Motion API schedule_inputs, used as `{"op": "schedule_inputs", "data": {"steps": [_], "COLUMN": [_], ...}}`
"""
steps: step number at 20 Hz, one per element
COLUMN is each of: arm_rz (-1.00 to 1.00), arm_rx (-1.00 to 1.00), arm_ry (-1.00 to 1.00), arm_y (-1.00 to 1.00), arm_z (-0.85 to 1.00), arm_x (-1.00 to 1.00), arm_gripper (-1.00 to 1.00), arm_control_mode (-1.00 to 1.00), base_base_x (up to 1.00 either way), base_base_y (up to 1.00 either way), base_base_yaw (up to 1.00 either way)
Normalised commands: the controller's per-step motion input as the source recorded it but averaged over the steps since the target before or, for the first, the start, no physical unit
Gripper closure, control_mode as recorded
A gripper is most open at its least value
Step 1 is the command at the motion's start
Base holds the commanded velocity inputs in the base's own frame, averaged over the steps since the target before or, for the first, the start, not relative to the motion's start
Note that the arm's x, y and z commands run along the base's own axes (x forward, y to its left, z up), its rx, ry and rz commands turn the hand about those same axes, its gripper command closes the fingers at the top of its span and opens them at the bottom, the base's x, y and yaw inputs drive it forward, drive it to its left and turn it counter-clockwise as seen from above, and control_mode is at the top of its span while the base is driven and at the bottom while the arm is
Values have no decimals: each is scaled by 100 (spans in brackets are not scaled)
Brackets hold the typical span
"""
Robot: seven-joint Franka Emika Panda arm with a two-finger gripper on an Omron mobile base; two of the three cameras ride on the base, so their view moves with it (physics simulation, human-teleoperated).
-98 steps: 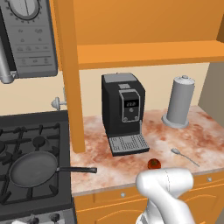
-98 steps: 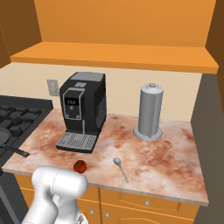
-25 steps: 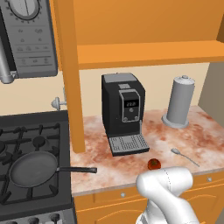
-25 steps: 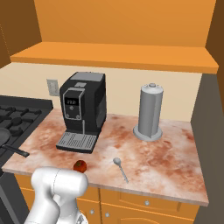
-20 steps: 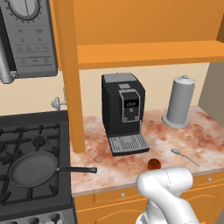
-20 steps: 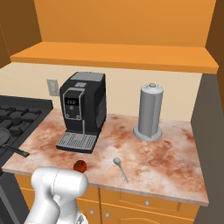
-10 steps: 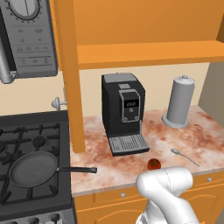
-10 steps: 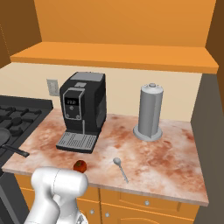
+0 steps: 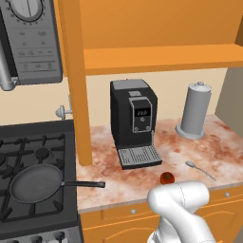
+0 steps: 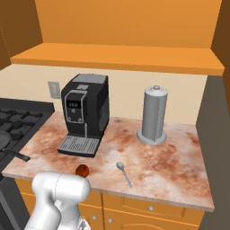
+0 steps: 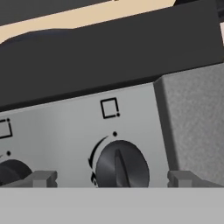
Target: Pick the pan from the cabinet and place it on the stove. Then turn on the stove burner for the pan.
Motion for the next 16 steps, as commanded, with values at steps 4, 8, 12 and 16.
{"op": "schedule_inputs", "data": {"steps": [4,8,12,16], "arm_rz": [0,0,0,0], "arm_rx": [0,0,0,0], "arm_ry": [0,0,0,0], "arm_y": [0,0,0,0], "arm_z": [0,0,0,0], "arm_x": [13,18,24,21], "arm_gripper": [-100,-100,100,100], "arm_control_mode": [-100,-100,-100,-100], "base_base_x": [0,0,0,0], "base_base_y": [0,0,0,0], "base_base_yaw": [0,0,0,0]}}
